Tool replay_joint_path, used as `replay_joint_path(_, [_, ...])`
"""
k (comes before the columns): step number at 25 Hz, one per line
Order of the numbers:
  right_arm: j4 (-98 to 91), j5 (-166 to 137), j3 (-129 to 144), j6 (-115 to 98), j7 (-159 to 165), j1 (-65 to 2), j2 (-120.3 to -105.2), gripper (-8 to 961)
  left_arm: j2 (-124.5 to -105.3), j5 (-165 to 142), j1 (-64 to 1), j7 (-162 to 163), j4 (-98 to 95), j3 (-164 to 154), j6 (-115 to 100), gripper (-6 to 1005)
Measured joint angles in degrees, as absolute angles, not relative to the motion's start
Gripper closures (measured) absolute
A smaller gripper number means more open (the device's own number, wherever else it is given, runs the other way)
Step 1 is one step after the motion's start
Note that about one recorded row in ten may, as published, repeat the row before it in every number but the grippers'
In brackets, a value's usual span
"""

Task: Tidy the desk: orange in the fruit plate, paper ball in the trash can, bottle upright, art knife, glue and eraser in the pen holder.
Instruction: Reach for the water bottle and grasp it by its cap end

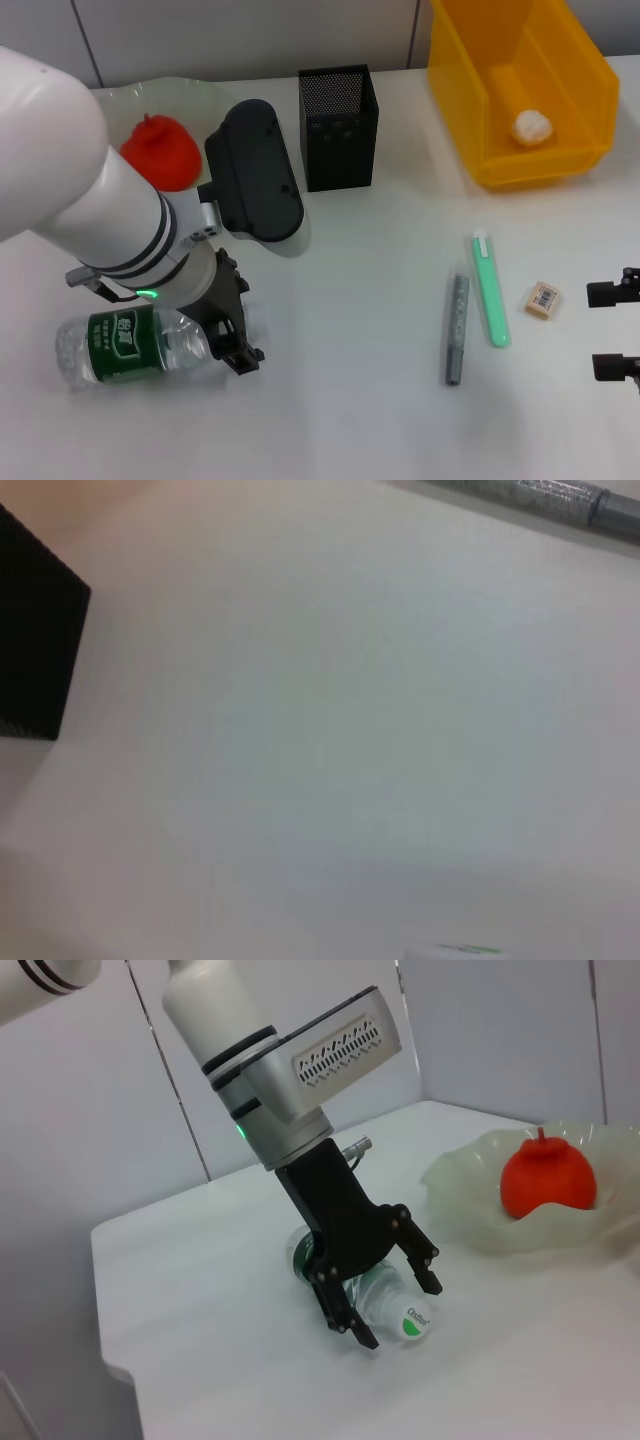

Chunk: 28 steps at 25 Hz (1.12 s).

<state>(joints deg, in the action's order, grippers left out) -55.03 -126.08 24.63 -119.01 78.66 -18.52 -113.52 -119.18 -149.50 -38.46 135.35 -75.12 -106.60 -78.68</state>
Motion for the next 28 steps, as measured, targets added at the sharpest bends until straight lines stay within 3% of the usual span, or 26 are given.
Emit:
replay_joint_path(18, [-55.02, -126.56, 24.6, -118.07, 78.14, -18.63, -113.57, 109, -119.18, -149.42, -40.02, 134.5, -73.8, -107.0, -77.5, 220])
replay_joint_path(24, [-55.02, -126.57, 24.61, -118.02, 78.13, -18.63, -113.61, 109, -119.18, -149.5, -40.43, 134.54, -73.16, -106.84, -77.8, 458])
replay_joint_path(28, [-55.02, -126.57, 24.61, -117.95, 78.13, -18.84, -113.66, 109, -119.18, -149.57, -40.51, 134.66, -72.65, -106.76, -78.0, 543])
